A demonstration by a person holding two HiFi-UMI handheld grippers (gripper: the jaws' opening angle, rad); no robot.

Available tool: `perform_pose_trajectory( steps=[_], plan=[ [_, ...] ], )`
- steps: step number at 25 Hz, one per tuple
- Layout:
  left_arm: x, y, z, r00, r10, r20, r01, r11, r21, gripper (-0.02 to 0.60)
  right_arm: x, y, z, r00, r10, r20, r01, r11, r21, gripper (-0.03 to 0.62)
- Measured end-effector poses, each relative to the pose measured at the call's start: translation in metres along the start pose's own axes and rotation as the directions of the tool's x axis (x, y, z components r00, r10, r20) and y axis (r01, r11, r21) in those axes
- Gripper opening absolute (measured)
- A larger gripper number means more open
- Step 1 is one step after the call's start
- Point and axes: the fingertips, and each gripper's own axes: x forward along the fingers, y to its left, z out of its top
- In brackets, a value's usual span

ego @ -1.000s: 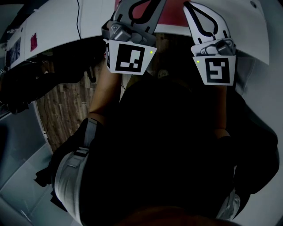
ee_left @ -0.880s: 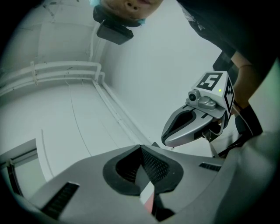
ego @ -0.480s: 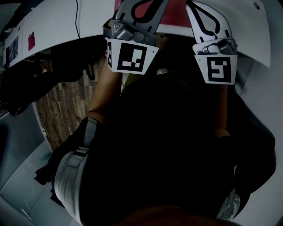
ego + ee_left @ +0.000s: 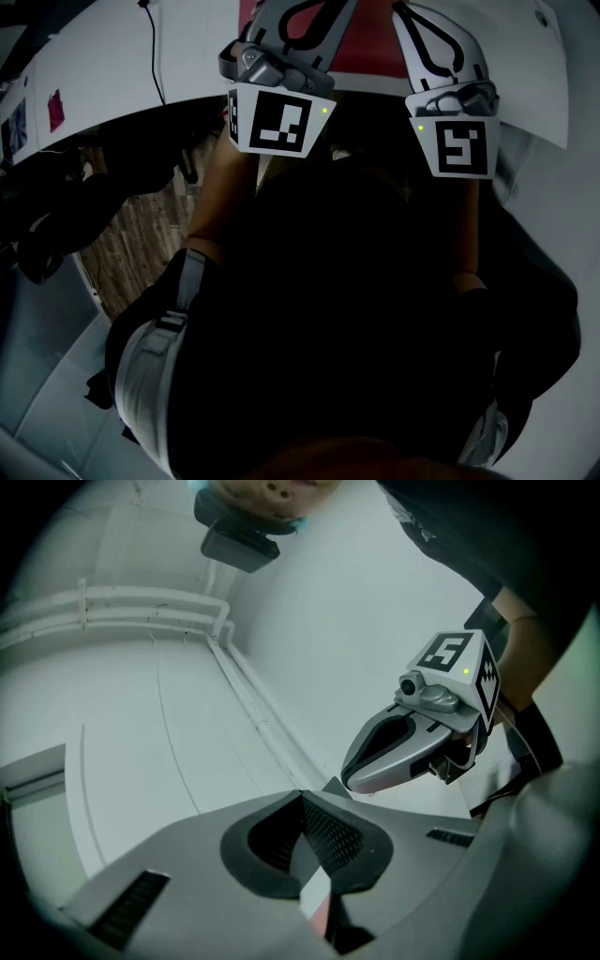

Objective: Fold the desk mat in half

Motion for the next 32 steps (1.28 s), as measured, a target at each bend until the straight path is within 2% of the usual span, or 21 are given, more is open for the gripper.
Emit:
perform_pose_trajectory(
  steps=[2, 7, 12, 16, 20, 28, 32],
  plan=[
    [0.010, 0.007, -0.007, 1.000, -0.015, 0.021, 0.015, 1.000, 0.000, 0.012, 0.013, -0.005, -0.006, 1.000, -0.010, -0.015, 0.010, 1.000, 0.005, 0.029],
    [0.033, 0.018, -0.034, 0.997, -0.080, 0.005, 0.081, 0.997, -0.021, 0.014, 0.046, -0.020, -0.012, 0.998, -0.053, -0.029, 0.053, 0.998, 0.022, 0.029],
    [0.049, 0.033, -0.043, 0.991, -0.127, 0.041, 0.129, 0.991, -0.042, 0.014, 0.062, -0.031, -0.018, 0.992, -0.095, -0.083, 0.098, 0.995, 0.034, 0.029],
    [0.058, 0.041, -0.047, 0.985, -0.153, 0.080, 0.158, 0.985, -0.062, 0.014, 0.071, -0.034, -0.020, 0.991, -0.108, -0.076, 0.111, 0.993, 0.042, 0.029],
    [0.061, 0.045, -0.057, 0.982, -0.167, 0.094, 0.173, 0.982, -0.070, 0.012, 0.080, -0.032, -0.029, 0.987, -0.125, -0.098, 0.131, 0.990, 0.052, 0.029],
    [0.066, 0.062, -0.067, 0.978, -0.167, 0.124, 0.181, 0.978, -0.106, 0.012, 0.104, -0.035, -0.035, 0.987, -0.100, -0.123, 0.110, 0.991, 0.076, 0.029],
    [0.069, 0.065, -0.074, 0.978, -0.173, 0.114, 0.185, 0.977, -0.107, 0.012, 0.111, -0.034, -0.041, 0.987, -0.088, -0.135, 0.101, 0.991, 0.091, 0.029]
  ],
)
